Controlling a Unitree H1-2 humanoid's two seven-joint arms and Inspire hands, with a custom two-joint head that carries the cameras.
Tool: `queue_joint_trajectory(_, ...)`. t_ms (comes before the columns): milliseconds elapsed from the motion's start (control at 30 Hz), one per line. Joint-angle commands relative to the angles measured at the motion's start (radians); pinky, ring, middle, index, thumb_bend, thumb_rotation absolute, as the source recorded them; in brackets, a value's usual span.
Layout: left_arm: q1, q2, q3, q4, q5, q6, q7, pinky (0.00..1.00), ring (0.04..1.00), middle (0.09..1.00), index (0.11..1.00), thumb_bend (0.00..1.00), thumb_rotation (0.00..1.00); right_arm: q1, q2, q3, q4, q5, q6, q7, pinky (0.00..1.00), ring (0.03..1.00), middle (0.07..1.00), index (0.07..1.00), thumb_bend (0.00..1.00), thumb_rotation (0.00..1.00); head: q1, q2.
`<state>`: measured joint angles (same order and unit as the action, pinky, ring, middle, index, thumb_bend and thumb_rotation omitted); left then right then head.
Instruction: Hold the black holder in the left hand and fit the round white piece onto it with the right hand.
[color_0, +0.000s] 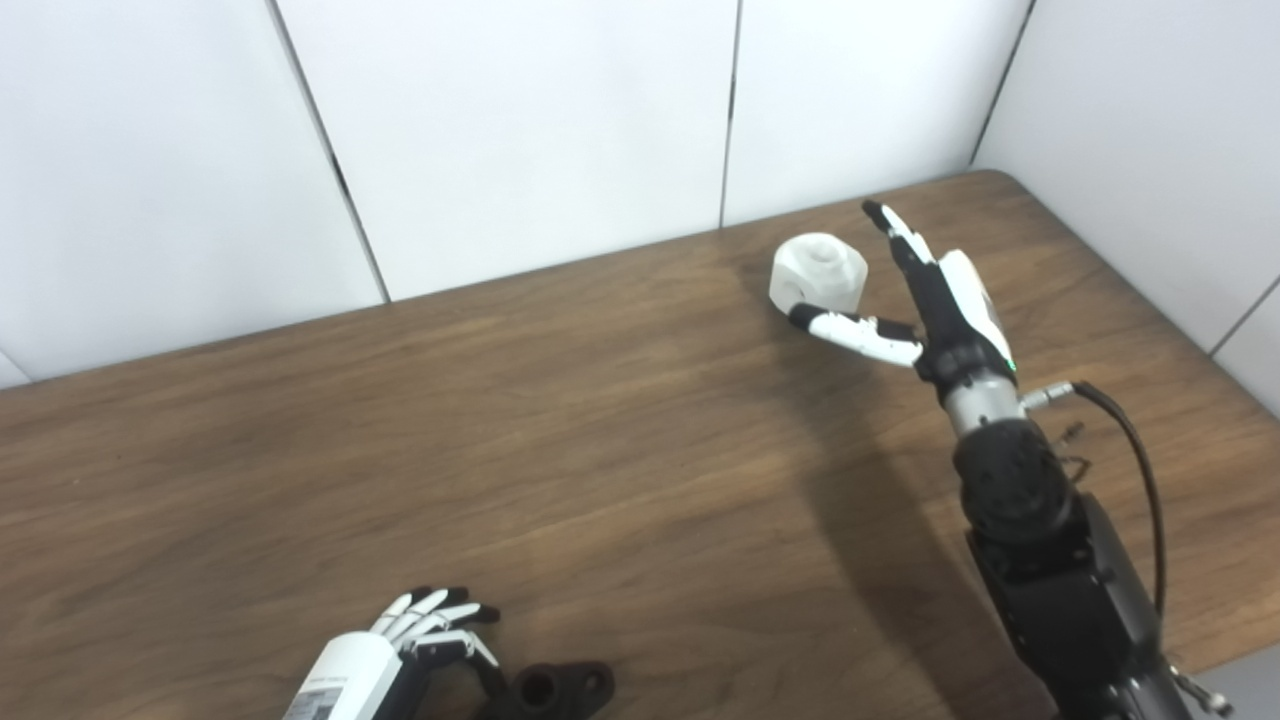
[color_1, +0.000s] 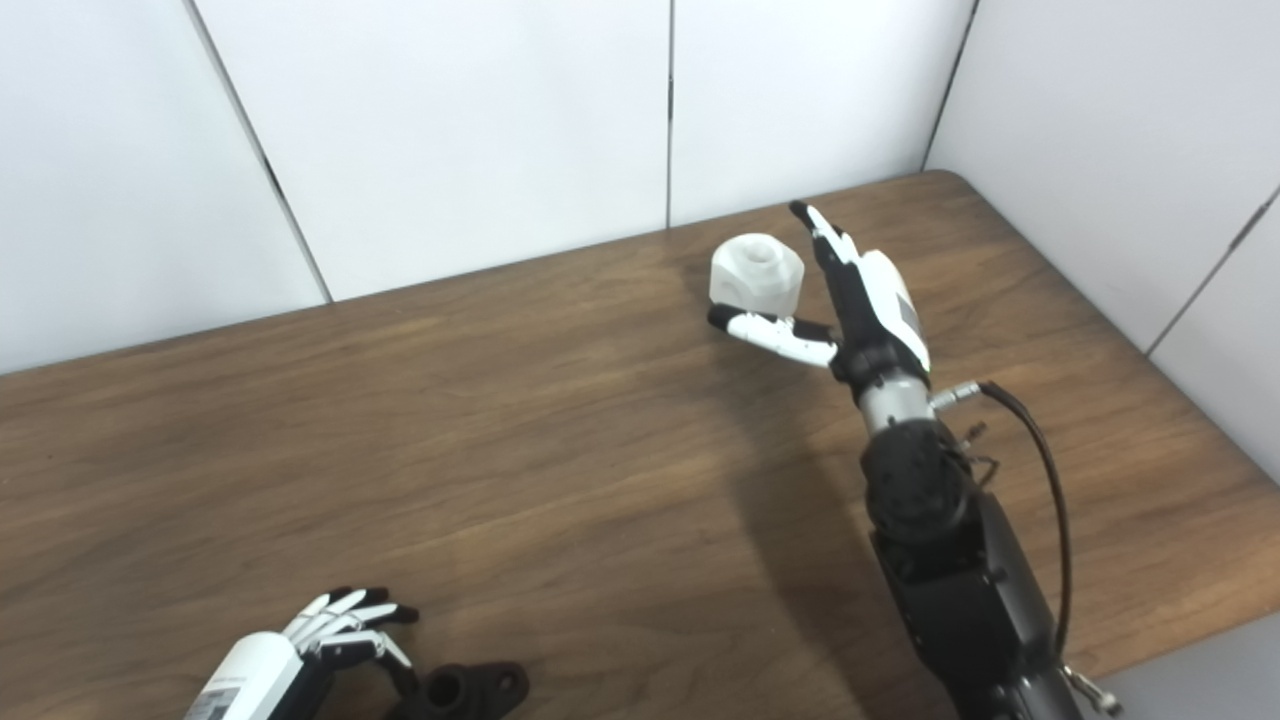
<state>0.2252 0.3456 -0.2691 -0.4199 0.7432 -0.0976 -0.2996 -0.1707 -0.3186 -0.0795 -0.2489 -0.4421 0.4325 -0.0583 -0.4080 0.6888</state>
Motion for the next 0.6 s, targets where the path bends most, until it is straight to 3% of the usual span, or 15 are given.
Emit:
queue_joint_trajectory(0, 0.02, 0.044, 0.014, 0.025, 0.013, 0.01, -0.015, 0.94, 0.906, 0.81, 0.486, 0.52, 0.05, -0.067, -0.012, 0.003, 0.012, -0.033, -0.001, -0.02, 0.99, 1.0, 0.99, 0.949, 0.8, 0.57, -0.001, 0.0)
queue_joint_trajectory(300, 0.024, 0.049, 0.014, 0.021, 0.011, 0.006, -0.019, 0.93, 0.906, 0.812, 0.486, 0.52, 0.05, -0.184, -0.023, 0.023, 0.176, -0.082, 0.021, -0.034, 0.9, 1.0, 1.0, 0.933, 0.81, 0.53, -0.002, 0.001)
queue_joint_trajectory(567, 0.03, 0.048, 0.018, 0.012, 0.002, 0.008, -0.025, 0.93, 0.905, 0.813, 0.486, 0.52, 0.05, -0.26, -0.032, 0.031, 0.317, -0.106, 0.029, -0.056, 0.9, 1.0, 1.0, 0.919, 0.81, 0.49, 0.002, 0.003)
